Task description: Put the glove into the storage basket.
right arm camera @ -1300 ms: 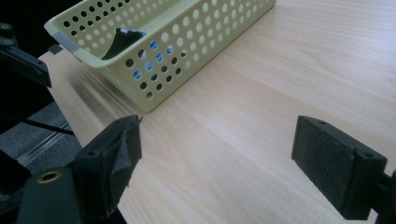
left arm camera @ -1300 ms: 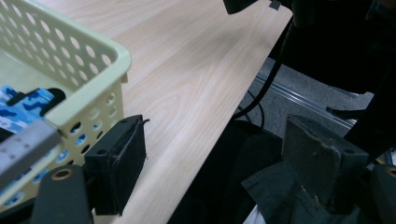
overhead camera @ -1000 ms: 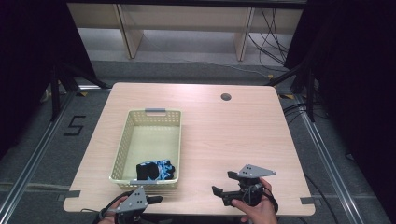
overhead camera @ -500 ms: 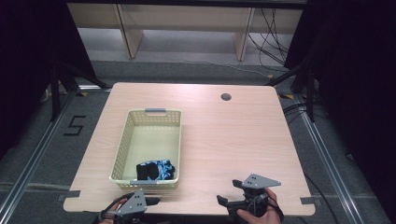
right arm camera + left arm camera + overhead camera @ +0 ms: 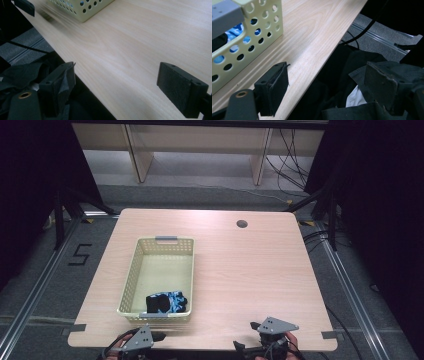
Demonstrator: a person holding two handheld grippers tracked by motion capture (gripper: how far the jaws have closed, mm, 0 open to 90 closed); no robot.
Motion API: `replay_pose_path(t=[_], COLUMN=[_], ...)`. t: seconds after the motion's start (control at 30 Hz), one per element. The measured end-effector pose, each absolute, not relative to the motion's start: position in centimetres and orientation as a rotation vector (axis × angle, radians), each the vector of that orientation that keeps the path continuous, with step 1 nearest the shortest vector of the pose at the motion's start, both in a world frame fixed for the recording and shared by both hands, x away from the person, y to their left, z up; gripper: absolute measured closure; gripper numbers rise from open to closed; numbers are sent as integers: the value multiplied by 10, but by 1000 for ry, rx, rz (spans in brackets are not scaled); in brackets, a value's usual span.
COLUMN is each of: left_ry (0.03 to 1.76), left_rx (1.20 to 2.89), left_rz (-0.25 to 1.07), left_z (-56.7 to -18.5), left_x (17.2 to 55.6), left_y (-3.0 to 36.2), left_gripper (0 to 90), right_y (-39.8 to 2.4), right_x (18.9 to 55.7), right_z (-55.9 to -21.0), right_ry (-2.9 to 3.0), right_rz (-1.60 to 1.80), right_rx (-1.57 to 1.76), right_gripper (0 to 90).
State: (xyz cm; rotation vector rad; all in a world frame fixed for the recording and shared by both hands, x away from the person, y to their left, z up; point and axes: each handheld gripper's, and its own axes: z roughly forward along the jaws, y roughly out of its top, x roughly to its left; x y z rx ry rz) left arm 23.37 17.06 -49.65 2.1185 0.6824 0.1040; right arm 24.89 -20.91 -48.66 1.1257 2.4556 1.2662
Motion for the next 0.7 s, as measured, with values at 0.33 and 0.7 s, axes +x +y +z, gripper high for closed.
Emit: replay_pose_path(t=[0.33,0.7], left_ry=[667,715], left_rx=[2146,2119], left_rz=[103,62], left_z=[-500,-501], left_x=[232,230], left_y=[174,172], left_gripper=[186,185], right_y=[-213,-215], right_x=[241,243], right_z=[-492,-494], right_ry=[2471,2487], right_rz=[1231,1239], right_rx=[1089,1086], right_gripper=[162,162])
